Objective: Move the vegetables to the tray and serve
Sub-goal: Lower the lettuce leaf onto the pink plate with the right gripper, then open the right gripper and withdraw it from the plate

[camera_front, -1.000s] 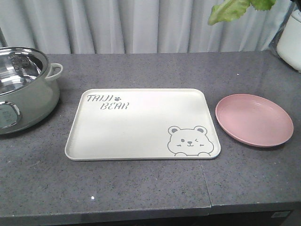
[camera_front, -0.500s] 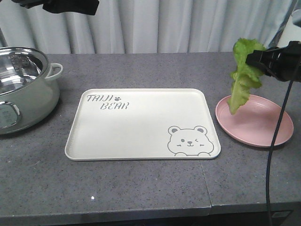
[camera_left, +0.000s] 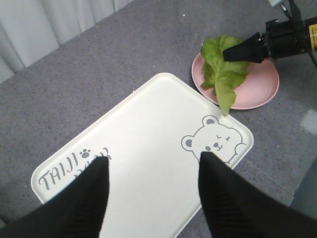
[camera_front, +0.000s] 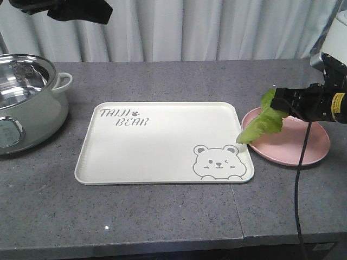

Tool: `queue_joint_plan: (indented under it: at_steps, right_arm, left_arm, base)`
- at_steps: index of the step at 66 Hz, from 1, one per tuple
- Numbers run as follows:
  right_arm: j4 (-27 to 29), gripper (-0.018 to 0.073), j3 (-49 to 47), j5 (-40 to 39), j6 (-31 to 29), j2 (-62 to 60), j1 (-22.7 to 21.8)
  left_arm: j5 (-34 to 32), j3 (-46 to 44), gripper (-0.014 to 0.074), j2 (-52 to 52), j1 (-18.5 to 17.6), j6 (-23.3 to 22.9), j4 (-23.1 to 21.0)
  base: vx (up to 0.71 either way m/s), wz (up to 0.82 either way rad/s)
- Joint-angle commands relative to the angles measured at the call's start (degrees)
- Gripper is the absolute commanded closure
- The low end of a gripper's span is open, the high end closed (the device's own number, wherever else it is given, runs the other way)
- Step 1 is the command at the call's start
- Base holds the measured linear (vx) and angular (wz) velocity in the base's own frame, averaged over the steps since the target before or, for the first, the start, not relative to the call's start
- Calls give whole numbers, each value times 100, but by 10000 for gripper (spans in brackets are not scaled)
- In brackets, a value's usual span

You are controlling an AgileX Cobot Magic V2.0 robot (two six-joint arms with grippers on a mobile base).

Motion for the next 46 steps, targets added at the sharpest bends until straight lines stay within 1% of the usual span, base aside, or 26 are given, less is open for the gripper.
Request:
queue_joint_plan:
  at_steps: [1,9,22,26,35,41,46]
  right_arm:
    - [93,561,-187,-144,2,-247,-91]
    - [93,561,-180,-230,157,-247,-341]
    - [93,543,-180,-863,153,-175,-955]
    - [93,528,-180,-1020,153,-102,-1016]
    - [93,517,-186,-1324,146,75,-996]
    - [93,515,-186,-1424,-43,90,-996]
    - [101,511,-186,-1418,-169,90,-996]
  left_arm:
    - [-291,-150,195,-195,-9,-60,-130]
    - [-291,-150,195,-188,-9,-60,-130]
    - [-313,-150,195,-159,-9,-65,-156]
    - [-313,-150,195,-127,-9,-65,-156]
    - [-284,-150,195,-63,-9,-71,-156]
    - [-230,-150,195,-45,-9,-200,-150]
    - [-217,-150,195,-40,-9,-212,-150]
  base:
    - [0,0]
    - [0,0]
    - [0,0]
    - [0,0]
    - [0,0]
    - [0,0]
    - [0,0]
